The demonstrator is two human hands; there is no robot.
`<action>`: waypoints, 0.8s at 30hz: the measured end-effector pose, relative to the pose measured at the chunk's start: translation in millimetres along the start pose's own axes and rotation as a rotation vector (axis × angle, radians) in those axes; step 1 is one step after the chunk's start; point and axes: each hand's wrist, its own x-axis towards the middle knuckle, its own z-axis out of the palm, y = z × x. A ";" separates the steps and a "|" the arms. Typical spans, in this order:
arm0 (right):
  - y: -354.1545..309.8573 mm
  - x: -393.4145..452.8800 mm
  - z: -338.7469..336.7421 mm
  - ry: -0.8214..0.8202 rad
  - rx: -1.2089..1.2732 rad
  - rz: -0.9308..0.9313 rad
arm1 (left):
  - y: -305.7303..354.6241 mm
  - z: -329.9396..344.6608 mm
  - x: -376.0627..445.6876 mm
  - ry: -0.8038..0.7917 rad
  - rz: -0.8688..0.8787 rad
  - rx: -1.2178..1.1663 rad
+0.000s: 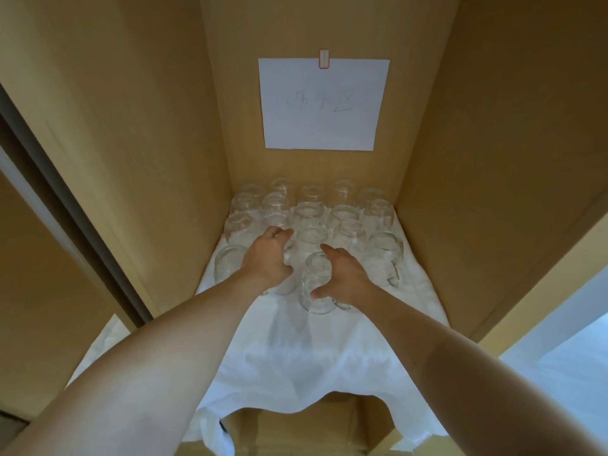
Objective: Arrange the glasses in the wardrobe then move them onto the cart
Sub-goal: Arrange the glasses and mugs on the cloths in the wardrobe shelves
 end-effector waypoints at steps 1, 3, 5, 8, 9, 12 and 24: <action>0.1 -1.9 -1.5 0.005 -0.006 -0.006 | 1.6 -1.0 -1.1 -0.017 -0.003 0.009; 0.1 -6.8 -6.4 0.024 -0.010 -0.018 | 5.4 -4.2 -4.1 -0.043 -0.019 0.037; -0.1 -12.6 -13.1 0.047 -0.024 -0.035 | 10.1 -9.7 -7.4 -0.053 -0.039 0.073; -2.3 -21.6 -26.0 0.081 -0.080 -0.045 | 21.6 -25.6 -12.9 -0.032 -0.071 0.083; -3.4 -24.7 -30.5 0.084 -0.097 -0.052 | 26.4 -32.4 -14.5 -0.024 -0.071 0.092; -8.2 -38.4 -43.1 0.084 -0.129 -0.078 | 43.3 -51.4 -24.5 0.008 -0.057 0.117; -37.1 -102.2 -87.0 0.179 -0.254 -0.189 | 103.4 -95.5 -94.2 0.178 -0.113 0.089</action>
